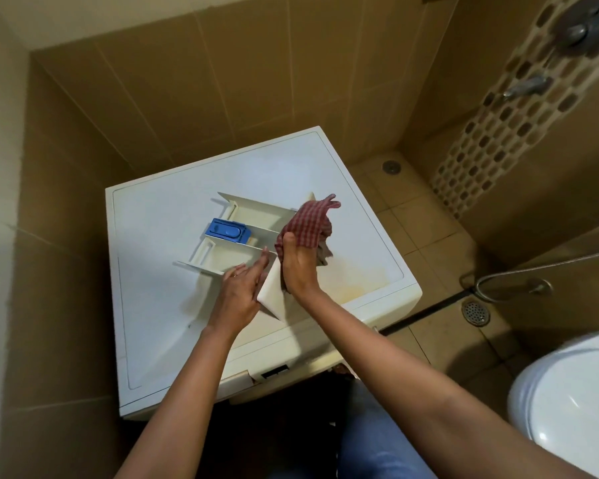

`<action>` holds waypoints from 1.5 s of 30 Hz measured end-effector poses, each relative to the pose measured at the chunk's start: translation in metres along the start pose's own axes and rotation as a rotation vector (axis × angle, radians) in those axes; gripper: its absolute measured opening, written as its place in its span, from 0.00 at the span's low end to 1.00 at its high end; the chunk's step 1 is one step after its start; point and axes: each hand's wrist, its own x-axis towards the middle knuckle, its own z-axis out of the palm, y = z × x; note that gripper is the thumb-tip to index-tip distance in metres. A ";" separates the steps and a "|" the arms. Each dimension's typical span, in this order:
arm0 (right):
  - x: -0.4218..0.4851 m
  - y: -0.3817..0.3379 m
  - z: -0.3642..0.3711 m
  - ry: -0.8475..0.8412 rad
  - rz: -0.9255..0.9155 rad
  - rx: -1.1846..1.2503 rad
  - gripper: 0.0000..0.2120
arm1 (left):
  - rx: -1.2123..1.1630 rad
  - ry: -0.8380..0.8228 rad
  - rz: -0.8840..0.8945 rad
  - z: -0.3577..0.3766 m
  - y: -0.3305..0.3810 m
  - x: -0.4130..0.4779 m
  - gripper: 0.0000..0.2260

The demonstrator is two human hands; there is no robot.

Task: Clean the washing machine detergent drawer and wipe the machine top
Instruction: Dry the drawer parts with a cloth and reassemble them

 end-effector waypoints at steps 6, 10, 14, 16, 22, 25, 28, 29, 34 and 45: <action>-0.099 0.005 0.006 -0.247 -0.268 -0.095 0.35 | -0.012 0.022 0.010 -0.003 0.008 -0.003 0.28; -0.068 0.014 0.016 -0.152 -0.172 -0.010 0.32 | -0.053 0.086 -0.049 -0.003 0.015 -0.002 0.25; -0.004 -0.003 0.007 -0.005 0.043 0.110 0.29 | -0.014 0.013 -0.029 -0.007 0.017 0.002 0.25; 0.015 -0.011 0.002 0.052 0.154 0.186 0.39 | -0.007 0.029 -0.019 -0.009 0.018 0.002 0.26; -0.057 -0.001 0.014 -0.016 0.023 0.112 0.23 | 0.021 0.032 0.019 -0.006 0.017 0.001 0.29; -0.106 0.019 0.013 -0.175 -0.022 0.095 0.41 | 0.013 0.010 0.017 -0.006 0.017 0.003 0.30; -0.089 0.021 0.013 -0.147 -0.015 0.083 0.40 | -0.003 -0.017 -0.002 -0.007 0.014 0.005 0.31; -0.077 0.009 0.010 -0.090 -0.007 0.121 0.37 | -0.006 -0.021 -0.003 -0.008 0.013 0.005 0.29; 0.008 -0.032 -0.002 0.142 0.074 0.265 0.16 | -0.007 -0.017 -0.026 -0.010 0.014 0.007 0.24; -0.033 0.010 0.007 0.022 0.288 0.243 0.32 | 0.046 -0.045 -0.031 -0.007 0.014 0.007 0.26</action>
